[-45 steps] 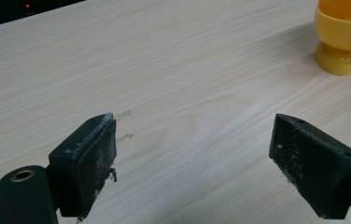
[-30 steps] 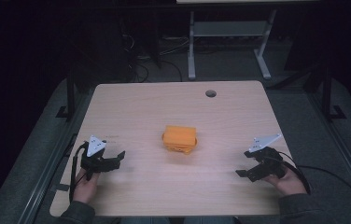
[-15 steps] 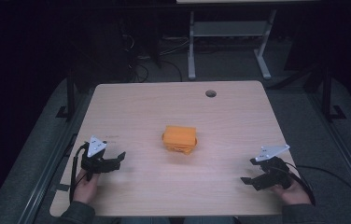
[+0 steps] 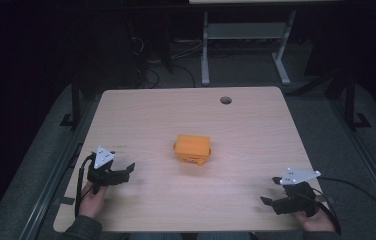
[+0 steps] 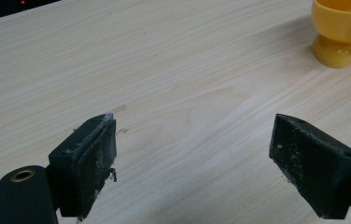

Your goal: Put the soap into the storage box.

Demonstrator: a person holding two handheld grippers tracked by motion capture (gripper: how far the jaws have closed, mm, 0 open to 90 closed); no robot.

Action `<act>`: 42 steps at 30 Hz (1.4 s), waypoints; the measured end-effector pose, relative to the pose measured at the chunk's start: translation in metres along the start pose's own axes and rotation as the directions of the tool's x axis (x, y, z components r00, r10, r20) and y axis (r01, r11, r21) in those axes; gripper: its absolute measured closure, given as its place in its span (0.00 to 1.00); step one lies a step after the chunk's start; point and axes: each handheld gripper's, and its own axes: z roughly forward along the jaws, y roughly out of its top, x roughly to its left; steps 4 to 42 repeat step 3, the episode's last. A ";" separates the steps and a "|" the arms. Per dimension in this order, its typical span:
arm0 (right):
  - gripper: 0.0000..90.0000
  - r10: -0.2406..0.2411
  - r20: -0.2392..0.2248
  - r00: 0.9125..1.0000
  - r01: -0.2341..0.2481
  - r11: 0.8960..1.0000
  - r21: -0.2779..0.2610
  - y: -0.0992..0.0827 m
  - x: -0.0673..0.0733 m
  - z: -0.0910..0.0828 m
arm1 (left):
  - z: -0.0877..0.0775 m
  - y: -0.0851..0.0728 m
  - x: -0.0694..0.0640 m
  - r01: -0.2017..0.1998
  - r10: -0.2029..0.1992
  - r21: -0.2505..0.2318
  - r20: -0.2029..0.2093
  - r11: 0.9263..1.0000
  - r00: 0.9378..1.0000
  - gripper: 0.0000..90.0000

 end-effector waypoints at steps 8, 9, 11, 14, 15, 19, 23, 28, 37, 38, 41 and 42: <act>0.19 0.009 0.005 1.000 -0.009 1.000 -0.003 -0.003 0.003 0.000 | 0.000 0.000 -0.001 0.000 0.000 -0.001 0.000 1.000 1.000 0.16; 0.19 0.009 0.005 1.000 -0.009 1.000 -0.003 -0.003 0.003 0.000 | 0.000 0.000 -0.001 0.000 0.000 -0.001 0.000 1.000 1.000 0.16; 0.19 0.009 0.005 1.000 -0.009 1.000 -0.003 -0.003 0.003 0.000 | 0.000 0.000 -0.001 0.000 0.000 -0.001 0.000 1.000 1.000 0.16; 0.19 0.009 0.005 1.000 -0.009 1.000 -0.003 -0.003 0.003 0.000 | 0.000 0.000 -0.001 0.000 0.000 -0.001 0.000 1.000 1.000 0.16; 0.19 0.009 0.005 1.000 -0.009 1.000 -0.003 -0.003 0.003 0.000 | 0.000 0.000 -0.001 0.000 0.000 -0.001 0.000 1.000 1.000 0.16; 0.19 0.009 0.005 1.000 -0.009 1.000 -0.003 -0.003 0.003 0.000 | 0.000 0.000 -0.001 0.000 0.000 -0.001 0.000 1.000 1.000 0.16; 0.19 0.009 0.005 1.000 -0.009 1.000 -0.003 -0.003 0.003 0.000 | 0.000 0.000 -0.001 0.000 0.000 -0.001 0.000 1.000 1.000 0.16; 0.19 0.009 0.005 1.000 -0.009 1.000 -0.003 -0.003 0.003 0.000 | 0.000 0.000 -0.001 0.000 0.000 -0.001 0.000 1.000 1.000 0.16; 0.19 0.009 0.005 1.000 -0.009 1.000 -0.003 -0.003 0.003 0.000 | 0.000 0.000 -0.001 0.000 0.000 -0.001 0.000 1.000 1.000 0.16; 0.19 0.009 0.005 1.000 -0.009 1.000 -0.003 -0.003 0.003 0.000 | 0.000 0.000 -0.001 0.000 0.000 -0.001 0.000 1.000 1.000 0.16; 0.19 0.009 0.005 1.000 -0.009 1.000 -0.003 -0.003 0.003 0.000 | 0.000 0.000 -0.001 0.000 0.000 -0.001 0.000 1.000 1.000 0.16; 0.19 0.009 0.005 1.000 -0.009 1.000 -0.003 -0.003 0.003 0.000 | 0.000 0.000 -0.001 0.000 0.000 -0.001 0.000 1.000 1.000 0.16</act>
